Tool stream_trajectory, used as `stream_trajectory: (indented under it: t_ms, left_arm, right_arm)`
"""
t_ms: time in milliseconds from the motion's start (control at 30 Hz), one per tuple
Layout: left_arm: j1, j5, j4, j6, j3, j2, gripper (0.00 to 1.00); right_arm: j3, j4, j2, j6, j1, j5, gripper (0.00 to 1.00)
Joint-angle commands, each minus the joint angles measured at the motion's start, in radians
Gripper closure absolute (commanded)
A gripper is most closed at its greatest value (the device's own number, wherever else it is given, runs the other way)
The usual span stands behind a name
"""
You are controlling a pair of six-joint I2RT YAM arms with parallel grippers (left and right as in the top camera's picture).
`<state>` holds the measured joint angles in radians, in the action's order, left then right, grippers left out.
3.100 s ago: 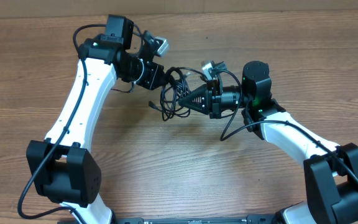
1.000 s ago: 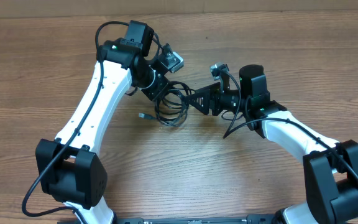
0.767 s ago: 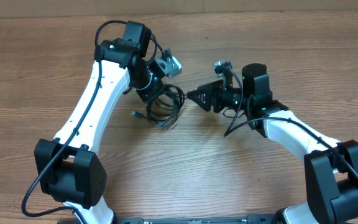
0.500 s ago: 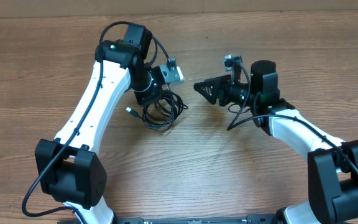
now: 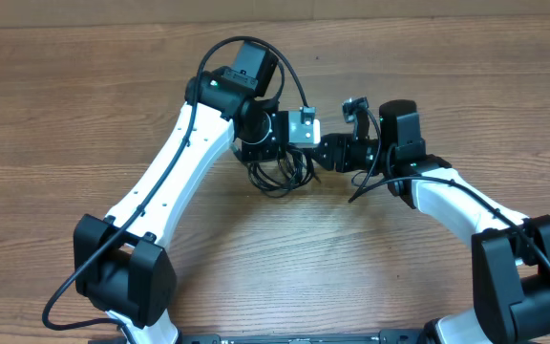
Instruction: Untangle cables
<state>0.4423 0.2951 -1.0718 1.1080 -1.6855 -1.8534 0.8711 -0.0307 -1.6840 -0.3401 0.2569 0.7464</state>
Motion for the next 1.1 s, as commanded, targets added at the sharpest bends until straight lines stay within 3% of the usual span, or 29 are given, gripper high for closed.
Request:
stream_trajectory:
  t_ms: [0,267,433,633,933,1067]
  left_arm:
    - [0.012,0.016,0.027,0.021,-0.011,-0.003,0.96]
    - [0.030,0.019,0.041,0.021,-0.011,-0.003,0.96]
    - [0.043,0.019,0.047,0.021,-0.011,-0.004,0.96]
    - [0.043,0.011,0.074,0.020,-0.011,-0.003,0.96]
    - [0.045,0.012,0.154,0.010,-0.012,-0.003,0.96]
    - [0.045,0.009,0.157,0.010,-0.012,-0.003,0.96]
  right_arm:
    - [0.000,0.039,0.025,0.000,0.035,-0.005,0.51]
    - [0.000,0.067,0.025,0.034,0.092,-0.012,0.40]
    - [0.000,0.090,0.023,0.018,0.103,-0.011,0.38]
    - [0.000,0.103,0.023,-0.044,0.103,0.112,0.28]
    - [0.000,0.095,0.023,-0.469,0.102,0.126,0.34]
    - [0.000,0.076,0.023,-0.554,0.102,0.127,0.34]
